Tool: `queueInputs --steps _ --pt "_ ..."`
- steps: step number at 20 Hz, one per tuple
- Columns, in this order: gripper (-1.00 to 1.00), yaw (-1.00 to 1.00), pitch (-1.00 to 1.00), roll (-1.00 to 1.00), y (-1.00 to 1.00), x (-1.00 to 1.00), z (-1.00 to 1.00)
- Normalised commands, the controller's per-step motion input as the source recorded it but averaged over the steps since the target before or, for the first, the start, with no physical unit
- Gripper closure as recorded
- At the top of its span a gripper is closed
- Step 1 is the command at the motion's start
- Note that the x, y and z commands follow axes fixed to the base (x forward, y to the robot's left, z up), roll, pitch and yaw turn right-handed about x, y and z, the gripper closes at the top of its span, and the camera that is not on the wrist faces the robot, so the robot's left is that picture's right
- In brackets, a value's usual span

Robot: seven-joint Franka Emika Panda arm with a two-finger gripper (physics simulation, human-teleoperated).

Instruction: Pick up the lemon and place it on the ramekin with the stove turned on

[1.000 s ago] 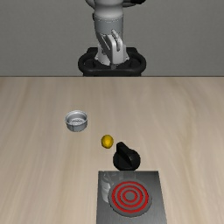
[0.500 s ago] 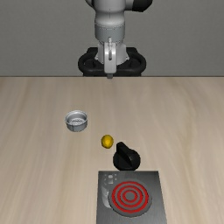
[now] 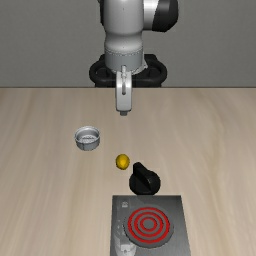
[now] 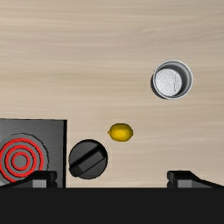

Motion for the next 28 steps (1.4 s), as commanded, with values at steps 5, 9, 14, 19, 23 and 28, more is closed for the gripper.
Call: queueInputs --steps 5,9,14,19,23,28 --pt "-1.0 0.0 0.0 0.0 0.0 0.0 -1.0" --pt "-1.0 0.0 0.0 0.0 0.0 0.0 -1.0" --pt "-1.0 0.0 0.0 0.0 0.0 -0.2 -0.8" --pt "-1.0 0.0 0.0 0.0 -0.2 -0.2 -0.2" --pt "-1.0 0.0 0.0 0.0 0.0 0.0 -1.0" --pt "-1.0 0.0 0.0 0.0 0.0 -0.4 -0.6"
